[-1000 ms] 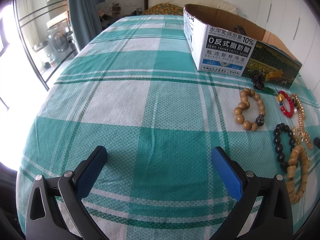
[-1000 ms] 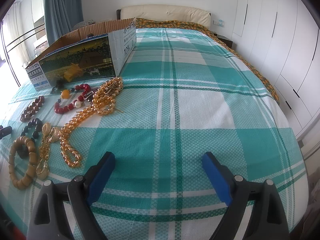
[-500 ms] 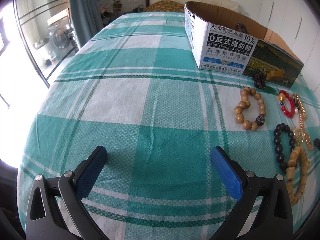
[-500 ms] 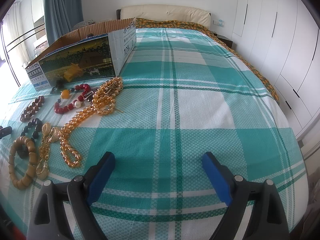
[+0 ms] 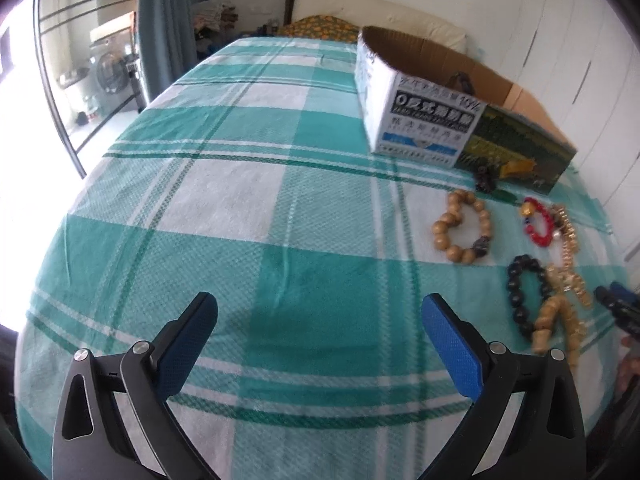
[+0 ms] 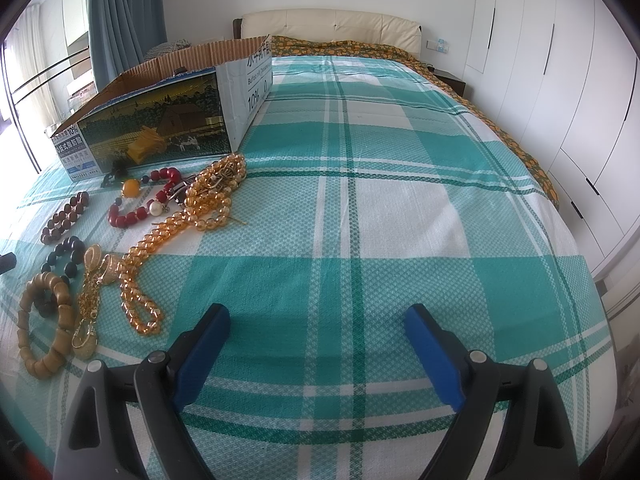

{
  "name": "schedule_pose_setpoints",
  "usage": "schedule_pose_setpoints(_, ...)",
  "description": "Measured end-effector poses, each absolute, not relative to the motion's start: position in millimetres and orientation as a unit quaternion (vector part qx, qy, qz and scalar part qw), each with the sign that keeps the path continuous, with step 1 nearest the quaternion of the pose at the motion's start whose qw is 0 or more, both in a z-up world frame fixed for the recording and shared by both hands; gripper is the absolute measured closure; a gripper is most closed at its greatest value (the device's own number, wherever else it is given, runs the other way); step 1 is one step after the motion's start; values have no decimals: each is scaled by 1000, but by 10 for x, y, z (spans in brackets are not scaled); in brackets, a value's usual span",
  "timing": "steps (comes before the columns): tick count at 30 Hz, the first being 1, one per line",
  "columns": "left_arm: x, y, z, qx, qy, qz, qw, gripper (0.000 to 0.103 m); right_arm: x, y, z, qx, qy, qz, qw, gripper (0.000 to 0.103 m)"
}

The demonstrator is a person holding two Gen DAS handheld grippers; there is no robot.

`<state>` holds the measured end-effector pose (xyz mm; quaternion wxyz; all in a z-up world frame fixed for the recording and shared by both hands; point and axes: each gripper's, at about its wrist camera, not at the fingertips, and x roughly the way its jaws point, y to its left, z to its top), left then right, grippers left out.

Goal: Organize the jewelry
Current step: 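Close the left tool on the light wooden bead bracelet, then lift the wooden bracelet with the left tool while the right tool grasps the gold chain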

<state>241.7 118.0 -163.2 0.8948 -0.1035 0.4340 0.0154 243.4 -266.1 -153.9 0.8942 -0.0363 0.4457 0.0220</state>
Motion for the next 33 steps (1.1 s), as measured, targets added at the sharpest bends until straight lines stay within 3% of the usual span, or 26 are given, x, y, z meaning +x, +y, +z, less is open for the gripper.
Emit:
schedule_pose_setpoints(5,2181,705,-1383,-120,419,-103,894,1,2430,-2660,-1539,-36,446,22,894,11)
schedule_pose_setpoints(13,2288,-176,-1549,0,446,-89,891,2,2430,-2661,-1539,-36,446,22,894,11)
schedule_pose_setpoints(19,2220,-199,-1687,24,453,-66,889,29,2426,-2659,-1539,-36,445,22,894,11)
schedule_pose_setpoints(22,2152,-182,-1656,22,445,-76,892,67,2426,-2661,-1539,-36,445,22,894,11)
schedule_pose_setpoints(23,2147,-163,-1645,21,445,-79,892,87,2424,-2660,-1539,-36,445,22,894,11)
schedule_pose_setpoints(33,2044,300,-1497,-38,439,-51,896,90,2416,-2663,-1534,-35,446,22,894,11)
